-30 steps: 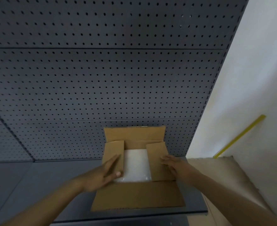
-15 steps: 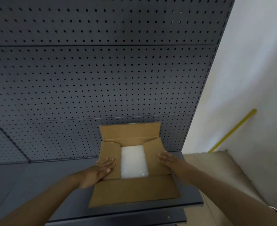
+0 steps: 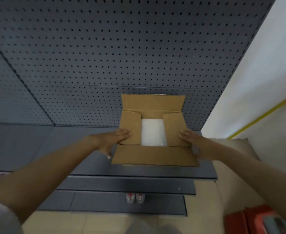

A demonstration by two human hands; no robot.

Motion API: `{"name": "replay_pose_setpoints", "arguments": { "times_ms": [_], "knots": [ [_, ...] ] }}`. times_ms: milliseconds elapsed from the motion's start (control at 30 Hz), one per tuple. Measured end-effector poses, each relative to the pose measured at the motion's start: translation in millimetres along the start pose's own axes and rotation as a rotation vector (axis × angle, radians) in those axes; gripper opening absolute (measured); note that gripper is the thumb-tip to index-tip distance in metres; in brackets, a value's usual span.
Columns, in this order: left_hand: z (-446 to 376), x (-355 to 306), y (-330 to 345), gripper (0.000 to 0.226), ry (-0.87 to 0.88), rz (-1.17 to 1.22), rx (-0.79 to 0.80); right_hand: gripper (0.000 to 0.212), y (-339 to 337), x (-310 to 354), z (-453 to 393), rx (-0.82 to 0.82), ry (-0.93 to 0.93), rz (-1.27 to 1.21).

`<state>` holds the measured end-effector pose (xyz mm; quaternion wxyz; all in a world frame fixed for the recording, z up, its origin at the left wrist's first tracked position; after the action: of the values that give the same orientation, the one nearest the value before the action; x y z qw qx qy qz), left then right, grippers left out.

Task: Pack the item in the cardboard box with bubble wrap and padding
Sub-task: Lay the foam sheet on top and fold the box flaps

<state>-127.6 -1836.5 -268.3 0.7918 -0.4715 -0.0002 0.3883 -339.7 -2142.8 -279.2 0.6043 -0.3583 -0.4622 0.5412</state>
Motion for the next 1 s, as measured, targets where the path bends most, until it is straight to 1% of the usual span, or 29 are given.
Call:
{"name": "replay_pose_setpoints", "arguments": {
  "times_ms": [67,167,233,267,333,367,400,433,500,533,567,600,633,700,733,833,1000],
  "knots": [
    [3,-1,2,0.118,0.074,-0.072,0.028,0.084,-2,6,3,0.004,0.064,-0.093],
    [5,-1,-5,0.102,0.056,0.035,0.061,0.077,-5,6,10,-0.059,0.191,-0.302],
    [12,-8,-17,0.089,0.036,0.148,0.101,0.083,-8,6,15,-0.101,0.203,-0.448],
    [15,-10,-22,0.079,0.031,0.247,0.117,0.085,-8,6,15,-0.130,0.203,-0.465],
    [16,-10,-26,0.047,0.058,0.448,0.097,0.081,-12,11,13,-0.210,0.235,-0.495],
    [17,-12,-27,0.038,0.076,0.524,0.057,0.077,-14,14,10,-0.264,0.262,-0.543],
    [14,-12,-28,0.038,0.091,0.582,-0.003,0.074,-16,17,7,-0.328,0.290,-0.595],
    [12,-13,-27,0.046,0.086,0.617,-0.104,0.073,-17,18,3,-0.396,0.323,-0.650],
    [3,-17,-25,0.064,0.013,0.638,-0.399,0.079,-19,20,-7,-0.529,0.389,-0.747],
    [-2,-20,-23,0.070,-0.024,0.642,-0.529,0.080,-19,22,-12,-0.578,0.420,-0.766],
    [-7,-25,-20,0.072,-0.040,0.636,-0.626,0.078,-17,21,-19,-0.610,0.453,-0.717],
    [-12,-28,-17,0.072,-0.059,0.588,-0.686,0.073,-13,20,-26,-0.614,0.479,-0.600],
    [-19,-31,-13,0.070,-0.082,0.490,-0.728,0.067,-9,20,-34,-0.583,0.502,-0.443],
    [-34,-32,-2,0.062,-0.113,0.225,-0.730,0.059,4,20,-46,-0.455,0.499,-0.188],
    [-41,-33,4,0.059,-0.111,0.132,-0.699,0.057,10,20,-52,-0.398,0.473,-0.135],
    [-56,-37,21,0.055,-0.115,0.005,-0.595,0.057,23,16,-63,-0.306,0.438,-0.105],
    [-65,-36,20,0.053,-0.142,-0.100,-0.558,0.057,19,14,-65,-0.200,0.472,-0.061]
  ]
}}
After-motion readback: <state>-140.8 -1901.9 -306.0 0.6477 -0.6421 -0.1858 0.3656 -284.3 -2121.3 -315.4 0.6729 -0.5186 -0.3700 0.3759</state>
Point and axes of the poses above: each hand's wrist, its own z-axis away from the middle knuckle, its own y-axis out of the palm, x = y × z, the point moved 2 cm from there along -z, towards the middle knuckle, and after that the axes turned 4 degrees about z, right-handed, at the moved point
